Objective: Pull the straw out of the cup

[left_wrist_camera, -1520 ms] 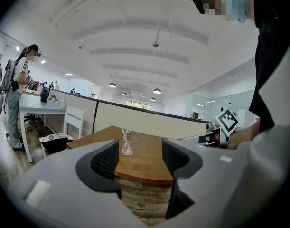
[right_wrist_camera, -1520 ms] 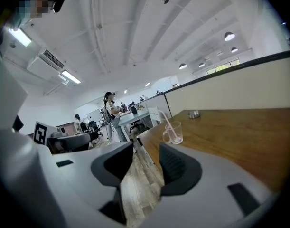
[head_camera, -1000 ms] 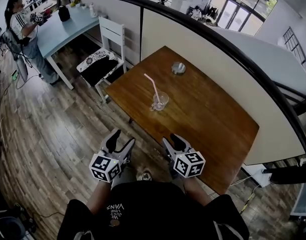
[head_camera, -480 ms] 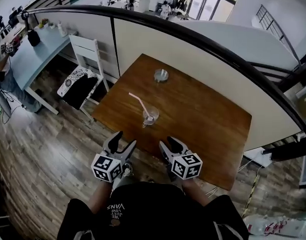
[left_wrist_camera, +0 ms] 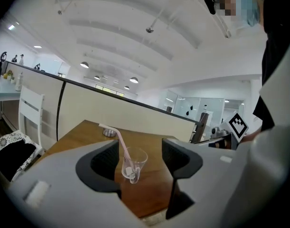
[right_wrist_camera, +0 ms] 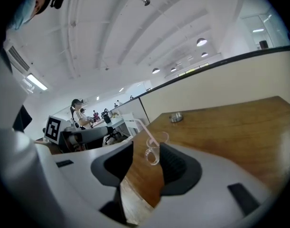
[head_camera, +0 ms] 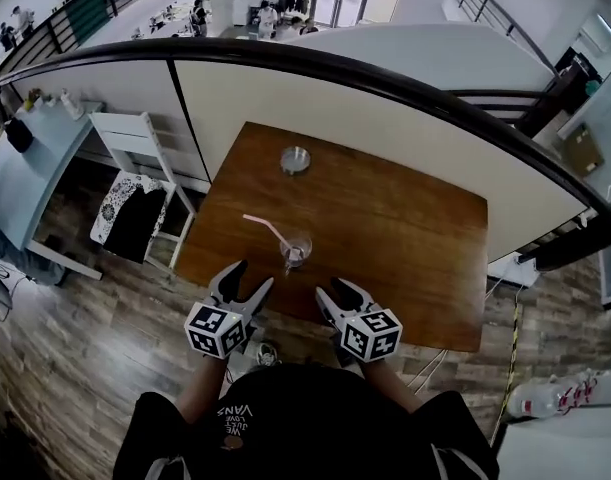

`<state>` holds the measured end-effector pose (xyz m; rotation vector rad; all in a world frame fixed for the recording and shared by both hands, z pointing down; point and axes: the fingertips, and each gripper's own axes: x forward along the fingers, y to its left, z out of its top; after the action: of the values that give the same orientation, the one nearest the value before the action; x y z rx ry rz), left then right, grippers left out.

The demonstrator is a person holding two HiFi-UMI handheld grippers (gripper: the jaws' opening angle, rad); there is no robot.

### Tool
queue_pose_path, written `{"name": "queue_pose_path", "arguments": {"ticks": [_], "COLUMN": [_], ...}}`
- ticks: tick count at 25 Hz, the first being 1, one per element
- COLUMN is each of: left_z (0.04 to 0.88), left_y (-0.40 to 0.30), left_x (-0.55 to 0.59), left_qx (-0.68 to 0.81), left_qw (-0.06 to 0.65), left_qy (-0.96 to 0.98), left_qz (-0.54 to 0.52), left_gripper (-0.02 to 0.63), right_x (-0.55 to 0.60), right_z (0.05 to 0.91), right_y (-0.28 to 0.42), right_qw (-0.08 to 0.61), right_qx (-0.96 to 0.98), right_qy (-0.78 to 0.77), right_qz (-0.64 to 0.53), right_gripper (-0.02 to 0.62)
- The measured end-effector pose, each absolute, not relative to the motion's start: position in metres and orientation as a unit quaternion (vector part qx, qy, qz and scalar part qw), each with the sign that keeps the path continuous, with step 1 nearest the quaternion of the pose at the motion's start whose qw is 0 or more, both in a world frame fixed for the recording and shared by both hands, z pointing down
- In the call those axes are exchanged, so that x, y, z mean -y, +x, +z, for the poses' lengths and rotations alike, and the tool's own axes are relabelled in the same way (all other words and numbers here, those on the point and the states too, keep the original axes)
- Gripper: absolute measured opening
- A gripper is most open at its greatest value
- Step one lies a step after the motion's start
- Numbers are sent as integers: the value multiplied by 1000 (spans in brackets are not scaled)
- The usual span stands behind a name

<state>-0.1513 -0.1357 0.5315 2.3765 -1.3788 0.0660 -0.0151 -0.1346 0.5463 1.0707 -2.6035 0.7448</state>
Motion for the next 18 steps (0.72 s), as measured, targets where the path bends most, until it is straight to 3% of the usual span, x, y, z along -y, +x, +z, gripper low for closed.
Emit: {"name": "queue_pose_path", "arguments": {"ticks": [18], "left_z": [575], "left_y": [-140], "left_x": [214], "left_qx": [391], "left_qw": [231], "left_qy": [890], "left_qz": [44], "left_gripper": [267], "right_x": [128], "right_z": [564], "right_y": [4], "right_qw": [84], "right_qx": [815], "right_qy": [500], "right_qz": [281], "right_gripper": [140]}}
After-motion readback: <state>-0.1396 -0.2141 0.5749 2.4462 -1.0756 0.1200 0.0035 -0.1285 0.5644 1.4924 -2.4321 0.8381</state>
